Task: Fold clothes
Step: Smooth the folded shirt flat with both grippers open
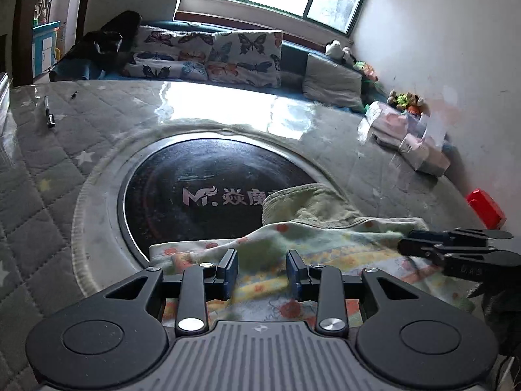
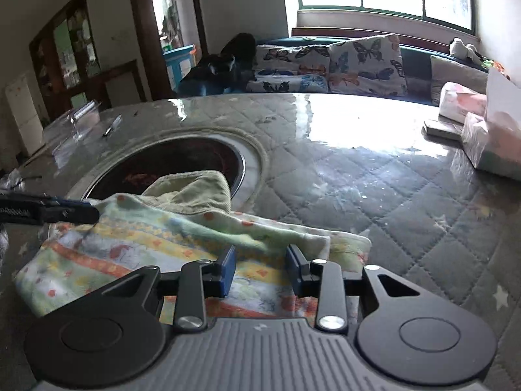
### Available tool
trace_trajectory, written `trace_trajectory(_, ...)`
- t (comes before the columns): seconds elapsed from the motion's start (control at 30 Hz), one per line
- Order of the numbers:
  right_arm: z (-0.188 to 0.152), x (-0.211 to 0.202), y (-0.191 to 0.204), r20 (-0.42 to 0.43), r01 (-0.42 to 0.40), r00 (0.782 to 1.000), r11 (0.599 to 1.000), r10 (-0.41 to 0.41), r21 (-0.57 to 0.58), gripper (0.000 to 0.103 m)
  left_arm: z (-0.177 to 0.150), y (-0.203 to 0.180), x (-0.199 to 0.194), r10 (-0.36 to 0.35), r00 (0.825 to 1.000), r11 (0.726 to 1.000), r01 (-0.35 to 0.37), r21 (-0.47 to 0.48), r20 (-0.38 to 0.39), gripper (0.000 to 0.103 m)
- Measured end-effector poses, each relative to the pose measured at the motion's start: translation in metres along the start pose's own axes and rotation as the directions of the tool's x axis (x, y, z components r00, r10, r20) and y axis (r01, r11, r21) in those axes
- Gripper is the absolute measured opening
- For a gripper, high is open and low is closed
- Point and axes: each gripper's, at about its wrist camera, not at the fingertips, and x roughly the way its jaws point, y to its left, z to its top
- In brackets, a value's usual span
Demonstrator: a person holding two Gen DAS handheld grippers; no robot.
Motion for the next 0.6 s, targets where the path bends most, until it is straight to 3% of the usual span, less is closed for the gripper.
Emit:
trace_trajectory(0.07, 0.0, -0.003, -0.001, 0.006, 0.005, 1.0, 1.0, -0.005, 0.01, 0.034, 0.0, 0.0, 0.006, 0.016, 1.0, 1.0, -0.016, 0.006, -0.015, 0.035)
trace_trajectory(0.23, -0.002, -0.013, 0.003, 0.022, 0.017, 1.0, 1.0, -0.017, 0.004, 0.052, 0.001, 0.003, 0.007, 0.019, 1.0, 1.0, -0.019, 0.001, -0.018, 0.036)
trace_trajectory(0.4, -0.005, -0.027, 0.006, 0.045, 0.013, 0.999, 1.0, -0.014, 0.025, 0.061, 0.001, 0.0, -0.007, 0.016, 1.0, 1.0, -0.016, -0.021, 0.018, 0.046)
trace_trajectory(0.53, -0.01, -0.047, 0.012, 0.088, 0.034, 0.995, 0.999, -0.036, 0.025, 0.068, -0.001, -0.006, -0.029, 0.008, 0.998, 1.0, -0.006, -0.027, 0.068, 0.06)
trace_trajectory(0.6, -0.013, -0.057, 0.015, 0.112, 0.04, 0.993, 0.999, -0.043, 0.031, 0.082, -0.004, -0.01, -0.04, 0.003, 0.996, 1.0, -0.001, -0.023, 0.093, 0.067)
